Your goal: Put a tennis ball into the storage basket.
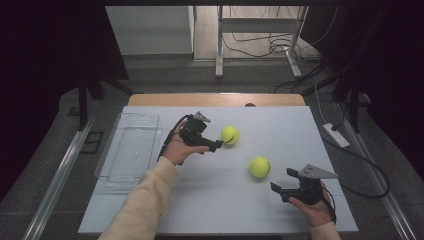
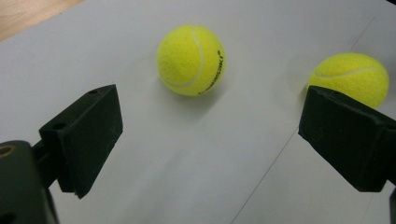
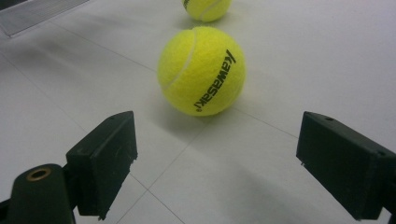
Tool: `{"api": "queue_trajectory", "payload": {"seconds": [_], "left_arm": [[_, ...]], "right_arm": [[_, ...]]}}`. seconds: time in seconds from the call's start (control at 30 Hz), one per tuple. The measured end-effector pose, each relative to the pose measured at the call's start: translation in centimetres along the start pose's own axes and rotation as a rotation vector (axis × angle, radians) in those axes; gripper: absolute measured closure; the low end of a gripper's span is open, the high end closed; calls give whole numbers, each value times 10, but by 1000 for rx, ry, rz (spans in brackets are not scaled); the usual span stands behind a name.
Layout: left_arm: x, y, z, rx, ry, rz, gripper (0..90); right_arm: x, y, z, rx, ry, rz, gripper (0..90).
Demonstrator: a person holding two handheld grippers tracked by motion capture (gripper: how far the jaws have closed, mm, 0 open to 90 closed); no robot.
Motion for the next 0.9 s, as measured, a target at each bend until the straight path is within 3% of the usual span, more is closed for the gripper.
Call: {"api": "queue_trajectory", "payload": {"seconds": [0.37, 0.9], "left_arm": [[-9, -1, 4, 6, 8, 3, 69], [-25, 2, 16, -18, 42, 26, 70]], "right_arm": [[0, 0, 1, 2, 2, -1, 120], [0, -1, 1, 4, 3, -2, 120]]}}
Point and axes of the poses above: each handheld gripper's, and its own axes: z roughly forward along the jaws, x roughly out of its underside, y roughly to its left, the point moved 4 cm from there along z, roughly forward along the jaws, and after that the axes turned 12 degrees about -x, right-handed, at the moved point
